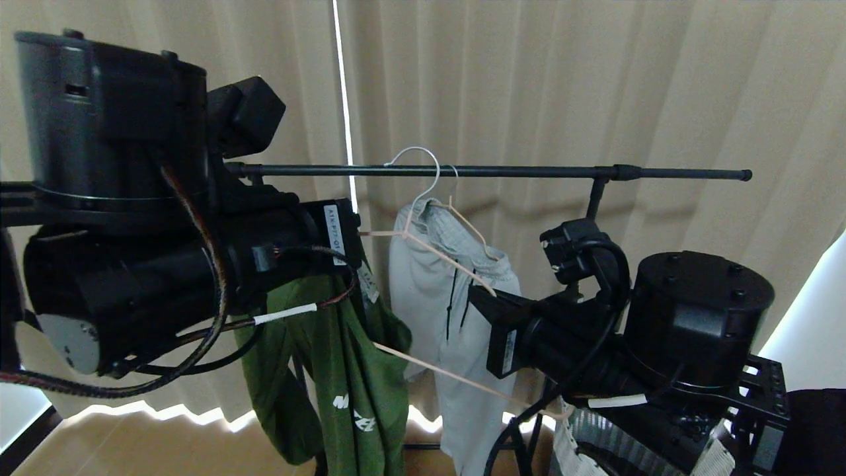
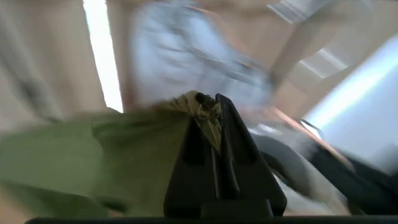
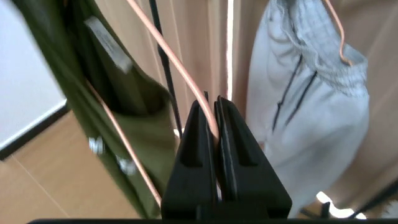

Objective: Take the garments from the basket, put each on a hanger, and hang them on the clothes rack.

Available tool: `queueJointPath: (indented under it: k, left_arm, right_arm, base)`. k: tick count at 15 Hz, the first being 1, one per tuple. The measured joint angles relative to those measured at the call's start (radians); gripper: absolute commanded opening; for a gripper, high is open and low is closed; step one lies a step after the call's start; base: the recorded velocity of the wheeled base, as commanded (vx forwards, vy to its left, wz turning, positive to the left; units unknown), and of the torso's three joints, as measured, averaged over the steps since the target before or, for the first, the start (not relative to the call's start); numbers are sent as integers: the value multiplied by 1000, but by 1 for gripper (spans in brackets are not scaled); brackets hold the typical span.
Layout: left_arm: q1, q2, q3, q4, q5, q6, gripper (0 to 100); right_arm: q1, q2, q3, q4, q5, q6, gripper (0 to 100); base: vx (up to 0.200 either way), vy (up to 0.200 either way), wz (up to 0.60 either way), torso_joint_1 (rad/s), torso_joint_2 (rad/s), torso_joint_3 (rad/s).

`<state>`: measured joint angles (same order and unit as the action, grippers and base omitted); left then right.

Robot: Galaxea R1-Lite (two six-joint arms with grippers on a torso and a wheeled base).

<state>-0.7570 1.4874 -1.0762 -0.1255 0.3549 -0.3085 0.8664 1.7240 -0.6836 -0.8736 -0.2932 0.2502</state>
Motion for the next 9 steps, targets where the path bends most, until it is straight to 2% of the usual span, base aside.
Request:
queueJointPath:
  k: [3, 4, 9]
  left_arm:
    - [-8, -58, 70, -10, -118, 52, 0]
    - [-8, -74, 99, -34, -131, 71, 0]
    - [-9, -104, 275, -258, -203, 254, 0]
  right_arm:
    - [0, 24, 0, -25, 2, 0, 0]
    - [0, 29, 0, -25, 3, 0, 0]
    - [16, 35, 0, -26, 2, -1, 0]
  base:
    - [0, 0, 0, 0, 0, 0]
    - [0, 0, 0, 0, 0, 0]
    - [0, 0, 0, 0, 0, 0]
